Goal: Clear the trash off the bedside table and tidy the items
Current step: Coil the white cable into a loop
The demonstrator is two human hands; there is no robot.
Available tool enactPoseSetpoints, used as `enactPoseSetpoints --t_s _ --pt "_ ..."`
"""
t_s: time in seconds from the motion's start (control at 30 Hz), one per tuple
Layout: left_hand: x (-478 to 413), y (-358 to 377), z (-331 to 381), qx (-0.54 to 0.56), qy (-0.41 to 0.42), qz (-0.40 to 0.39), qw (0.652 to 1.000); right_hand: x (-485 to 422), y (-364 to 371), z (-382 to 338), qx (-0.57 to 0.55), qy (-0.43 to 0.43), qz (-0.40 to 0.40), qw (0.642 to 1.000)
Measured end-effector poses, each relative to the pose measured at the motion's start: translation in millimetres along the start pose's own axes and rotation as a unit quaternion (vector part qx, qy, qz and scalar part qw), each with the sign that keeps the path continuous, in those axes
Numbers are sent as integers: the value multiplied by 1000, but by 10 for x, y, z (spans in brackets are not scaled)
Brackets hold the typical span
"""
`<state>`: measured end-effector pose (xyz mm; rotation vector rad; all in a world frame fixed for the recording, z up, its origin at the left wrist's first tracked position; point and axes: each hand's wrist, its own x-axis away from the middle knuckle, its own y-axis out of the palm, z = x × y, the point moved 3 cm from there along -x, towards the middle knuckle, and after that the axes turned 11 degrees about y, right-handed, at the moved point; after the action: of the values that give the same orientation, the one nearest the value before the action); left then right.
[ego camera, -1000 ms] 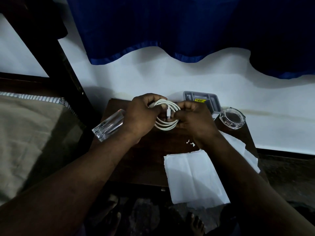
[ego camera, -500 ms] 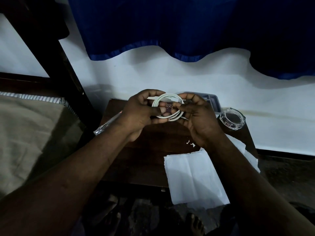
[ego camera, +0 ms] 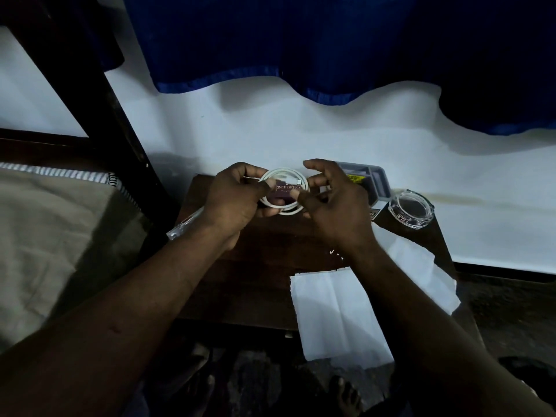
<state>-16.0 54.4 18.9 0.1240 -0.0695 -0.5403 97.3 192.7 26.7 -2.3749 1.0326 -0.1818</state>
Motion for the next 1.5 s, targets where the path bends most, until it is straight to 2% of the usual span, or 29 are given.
enactPoseSetpoints --t_s 0.2,0.4,0.53,0.8,1.1,1.2,1.3,1.5 --pt "7 -57 -7 -42 -32 -25 998 7 61 -15 84 -66 27 994" --pt "2 -100 -9 -139 19 -49 989 3 112 -50 108 -76 45 990" --pt "1 -141 -12 -119 8 -46 992 0 131 -71 93 -73 44 992" --pt "-18 -219 -24 -6 -88 -2 996 29 235 -118 138 -82 5 987" --pt "-11 -245 -38 -41 -100 -38 993 71 371 -144 214 -117 25 969" --pt "4 -297 -20 -41 -112 -52 991 66 415 -151 194 -110 24 975" --pt "-10 -366 -1 -46 -99 -34 993 46 440 -157 139 -80 -5 987" --pt "-56 -491 -8 -87 -59 -19 994 -45 565 -55 8 49 -112 992"
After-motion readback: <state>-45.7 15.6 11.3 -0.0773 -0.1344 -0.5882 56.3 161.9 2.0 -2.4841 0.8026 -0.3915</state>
